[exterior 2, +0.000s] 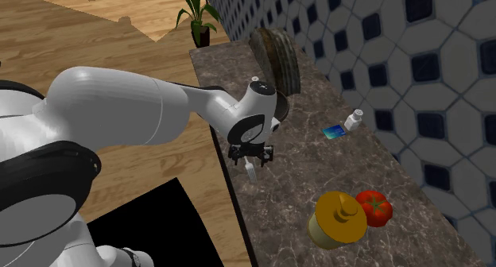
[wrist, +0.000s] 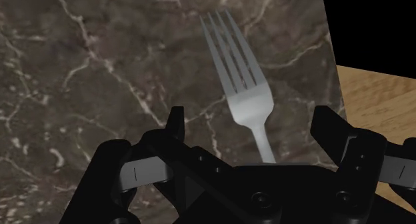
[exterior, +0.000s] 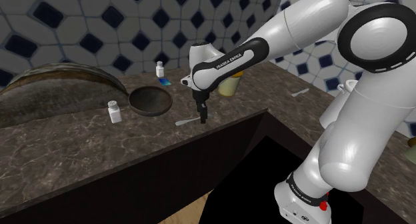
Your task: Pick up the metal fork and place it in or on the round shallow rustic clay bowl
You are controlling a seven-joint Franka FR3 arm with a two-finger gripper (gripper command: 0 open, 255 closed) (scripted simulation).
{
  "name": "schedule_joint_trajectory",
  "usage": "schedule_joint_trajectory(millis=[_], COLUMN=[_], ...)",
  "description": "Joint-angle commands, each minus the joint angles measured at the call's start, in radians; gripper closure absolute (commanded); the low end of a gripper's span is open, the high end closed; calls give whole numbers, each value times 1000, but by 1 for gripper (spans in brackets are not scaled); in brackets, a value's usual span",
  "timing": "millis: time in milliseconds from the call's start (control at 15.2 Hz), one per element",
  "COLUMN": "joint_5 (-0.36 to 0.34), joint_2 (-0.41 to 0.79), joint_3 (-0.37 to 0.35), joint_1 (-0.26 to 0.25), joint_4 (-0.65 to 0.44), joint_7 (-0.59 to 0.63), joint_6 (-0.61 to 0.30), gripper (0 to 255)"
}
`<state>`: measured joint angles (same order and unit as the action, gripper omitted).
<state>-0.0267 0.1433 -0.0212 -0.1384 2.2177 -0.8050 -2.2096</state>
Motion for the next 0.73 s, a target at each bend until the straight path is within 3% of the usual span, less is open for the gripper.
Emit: schedule_joint_trajectory(millis=[0, 66, 132, 660], joint_5=[0, 0, 0, 0], joint_2=[0, 0, 0, 0], joint_3=[0, 0, 0, 0], joint_1=[0, 0, 0, 0], joint_4=[0, 0, 0, 0], joint_7=[0, 0, 0, 0], joint_6=[0, 0, 0, 0], gripper=[0, 0, 255, 255])
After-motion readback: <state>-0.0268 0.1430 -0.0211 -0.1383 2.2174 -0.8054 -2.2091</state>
